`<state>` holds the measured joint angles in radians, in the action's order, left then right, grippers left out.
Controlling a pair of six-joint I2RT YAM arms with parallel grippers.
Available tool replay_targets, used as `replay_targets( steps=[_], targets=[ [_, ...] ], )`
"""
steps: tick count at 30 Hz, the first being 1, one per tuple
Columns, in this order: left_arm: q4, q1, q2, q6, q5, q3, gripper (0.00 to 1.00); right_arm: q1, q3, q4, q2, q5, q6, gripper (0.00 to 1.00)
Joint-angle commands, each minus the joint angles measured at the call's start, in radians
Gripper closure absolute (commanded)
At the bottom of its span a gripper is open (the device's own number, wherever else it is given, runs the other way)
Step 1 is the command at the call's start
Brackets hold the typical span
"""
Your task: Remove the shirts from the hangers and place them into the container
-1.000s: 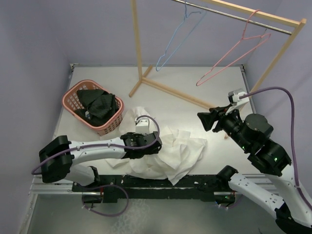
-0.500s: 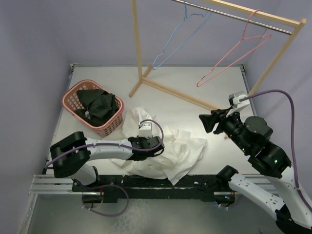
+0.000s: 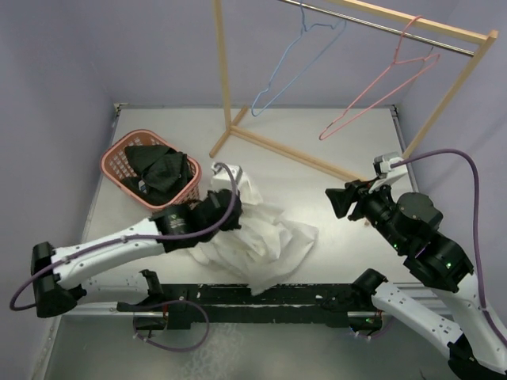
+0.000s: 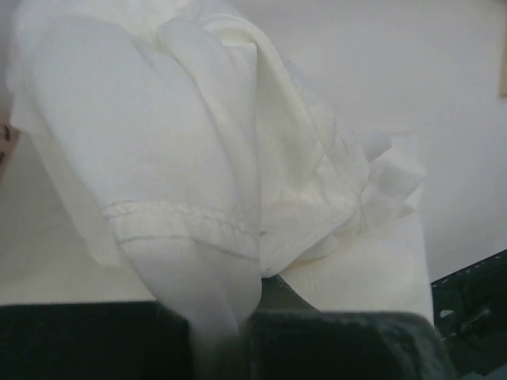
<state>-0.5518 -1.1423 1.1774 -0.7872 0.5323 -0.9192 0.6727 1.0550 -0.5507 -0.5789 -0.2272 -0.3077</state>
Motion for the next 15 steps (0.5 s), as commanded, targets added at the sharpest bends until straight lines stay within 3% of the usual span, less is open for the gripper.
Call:
replay_targets(
  steps=[1,8,15],
  targets=[
    [-0.149,0.148,-0.114,0.27,0.001,-0.286,1.0,-0.003,-0.007,0.013,0.011,-0.026,-0.023,0.42],
    [-0.291,0.282,-0.042,0.548,0.117,-0.701,1.0,-0.003,-0.015,0.035,-0.006,-0.02,-0.026,0.42],
    [-0.334,0.46,0.159,0.78,0.125,-1.141,1.0,-0.004,-0.012,0.044,-0.017,-0.014,-0.022,0.42]
  ],
)
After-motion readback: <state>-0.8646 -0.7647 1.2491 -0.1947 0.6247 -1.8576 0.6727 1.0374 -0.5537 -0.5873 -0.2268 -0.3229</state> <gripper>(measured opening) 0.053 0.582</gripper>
